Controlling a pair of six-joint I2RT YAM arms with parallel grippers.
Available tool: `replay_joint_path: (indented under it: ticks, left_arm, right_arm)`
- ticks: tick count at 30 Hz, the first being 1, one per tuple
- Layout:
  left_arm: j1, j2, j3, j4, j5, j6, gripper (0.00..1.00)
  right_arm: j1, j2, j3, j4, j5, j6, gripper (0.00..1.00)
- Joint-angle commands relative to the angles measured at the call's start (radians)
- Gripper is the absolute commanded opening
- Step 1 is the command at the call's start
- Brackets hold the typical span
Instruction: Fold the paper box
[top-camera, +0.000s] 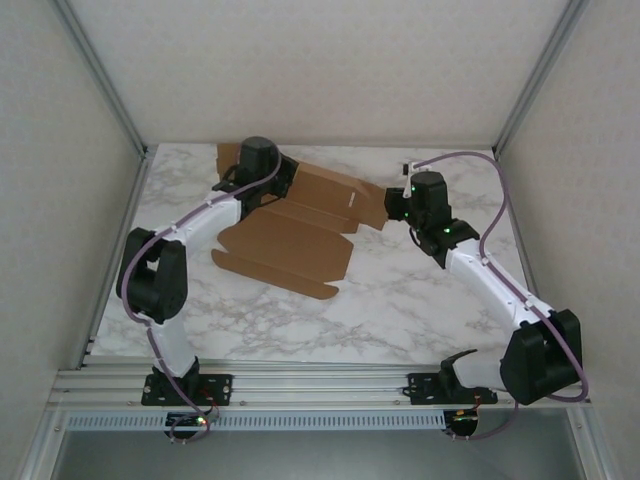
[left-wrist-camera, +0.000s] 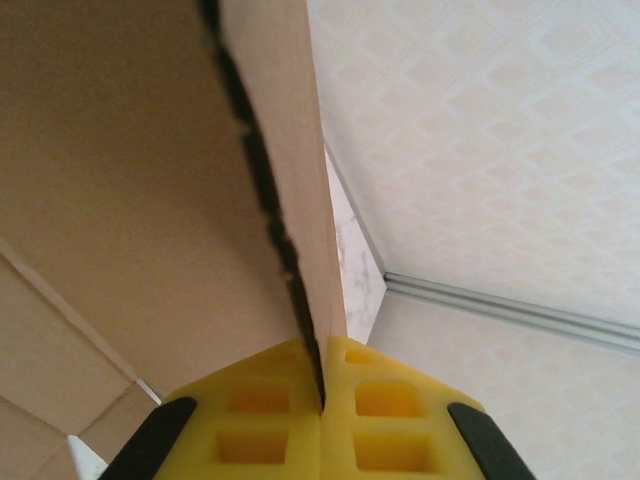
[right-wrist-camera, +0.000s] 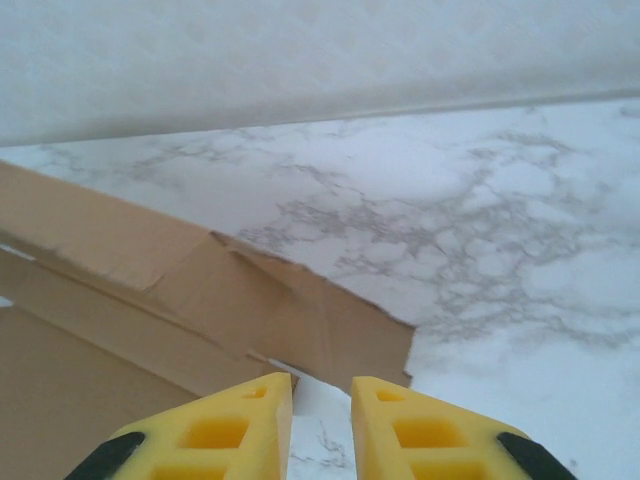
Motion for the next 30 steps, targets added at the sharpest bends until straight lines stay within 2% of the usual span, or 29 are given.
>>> replay_joint_path:
  ticks: [1, 7, 14, 21, 30]
  left_arm:
    - [-0.004, -0.063, -0.047, 0.055, -0.044, 0.090, 0.00]
    - [-0.002, -0.081, -0.136, 0.161, -0.016, 0.103, 0.00]
    - [0.023, -0.089, -0.242, 0.335, 0.072, 0.095, 0.00]
    - [0.033, -0.115, -0.396, 0.585, 0.128, 0.015, 0.00]
    - [0.040, -0.144, -0.521, 0.777, 0.085, -0.010, 0.00]
  right_arm:
    - [-0.021, 0.020, -0.022, -0.050, -0.003, 0.102, 0.19]
    - [-0.031, 0.039, -0.062, -0.061, -0.123, 0.180, 0.15]
    - [-0.038, 0.053, -0.084, -0.055, -0.168, 0.170, 0.16]
    - [-0.053, 0.118, 0.015, -0.056, -0.148, 0.075, 0.20]
    - [-0.059, 0.230, 0.183, 0.008, -0.279, -0.022, 0.25]
